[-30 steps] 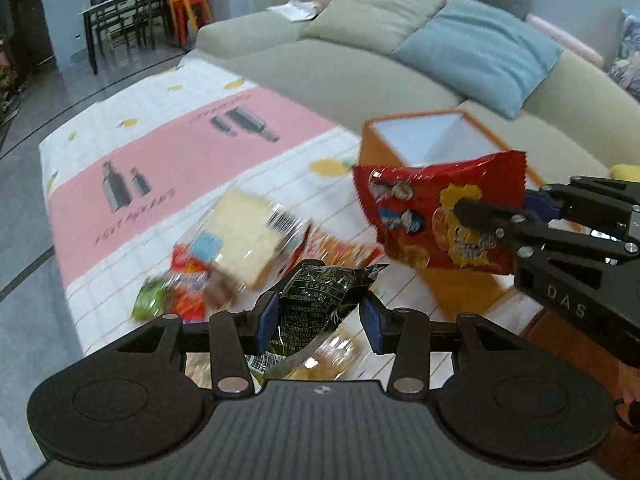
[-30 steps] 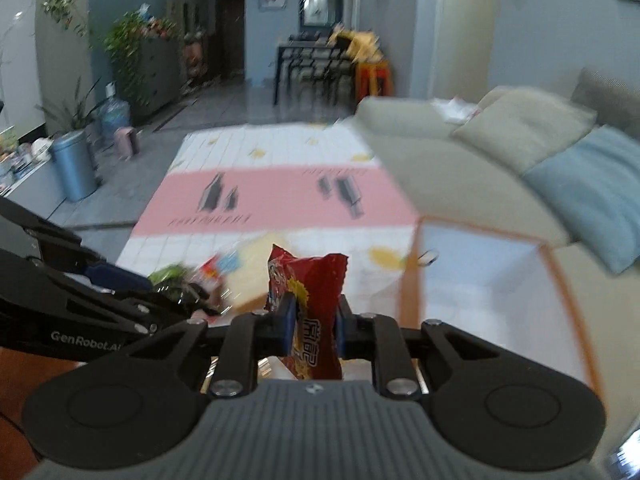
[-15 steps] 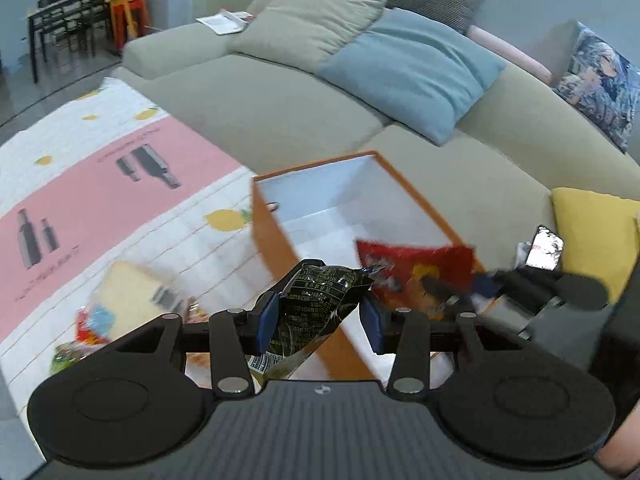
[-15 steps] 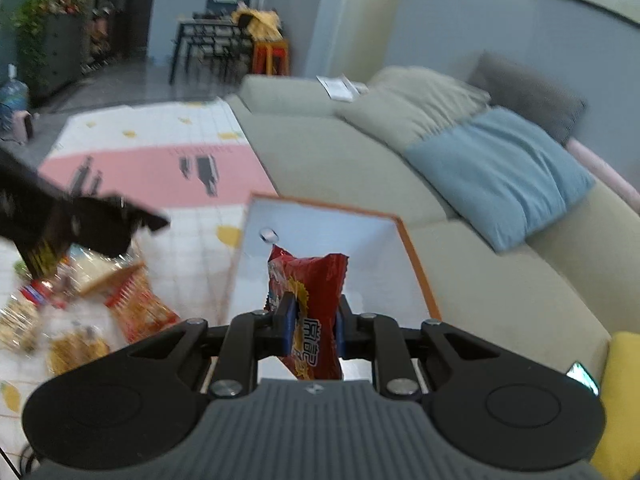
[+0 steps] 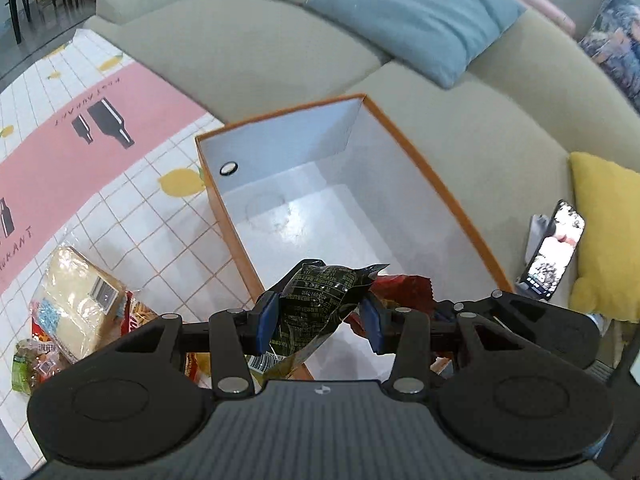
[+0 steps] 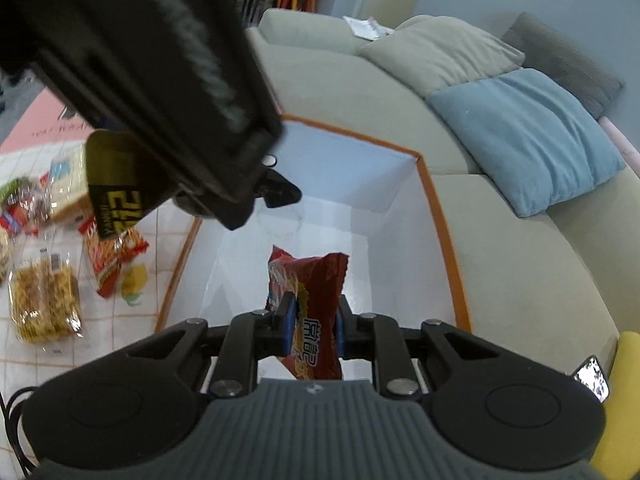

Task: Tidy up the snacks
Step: 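Lift both held packs and carry them over the open orange box, then open both tools to drop the seaweed pack and chip bag into the box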

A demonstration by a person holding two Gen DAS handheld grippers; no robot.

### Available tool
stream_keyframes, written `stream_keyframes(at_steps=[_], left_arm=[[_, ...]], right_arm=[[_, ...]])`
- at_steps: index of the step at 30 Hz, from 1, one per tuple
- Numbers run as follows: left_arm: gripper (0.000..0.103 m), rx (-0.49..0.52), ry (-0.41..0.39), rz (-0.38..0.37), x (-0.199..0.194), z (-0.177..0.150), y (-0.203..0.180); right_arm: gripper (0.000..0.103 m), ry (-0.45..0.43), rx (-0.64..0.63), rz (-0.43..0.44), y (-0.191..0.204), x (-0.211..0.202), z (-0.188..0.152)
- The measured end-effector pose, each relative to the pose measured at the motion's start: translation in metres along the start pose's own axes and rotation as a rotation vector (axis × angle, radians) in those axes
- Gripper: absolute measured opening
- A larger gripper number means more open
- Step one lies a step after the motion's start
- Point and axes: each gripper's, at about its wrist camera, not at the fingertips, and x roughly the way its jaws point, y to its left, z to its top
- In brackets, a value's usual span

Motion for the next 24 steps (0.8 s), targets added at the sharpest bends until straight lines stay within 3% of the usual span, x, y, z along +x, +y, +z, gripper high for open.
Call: stream_keyframes(at_steps=[9,17,21,24], left_arm=[[0.051,-0.004,0.085,0.030,0.036,0.011,0.005],[0.056,-0.005,0.095,0.006,0.039,0.012,0.010],[0.057,-0.015,0.095,-0.011,0.038,0.011,0.015],[0.059,-0.026,0.082,-0.030,0.032,0.009,0.020]], right_arm=[[0.017,0.058,-0.056,0.044,0.004,0.016,0.008],[0.017,0.089,-0.106,0.038,0.018,0.021,0.012],[0.031,0.082,-0.124,0.009,0.022,0.017,0.015],[0.035,0.089,-0.133,0.003,0.023,0.016,0.016]])
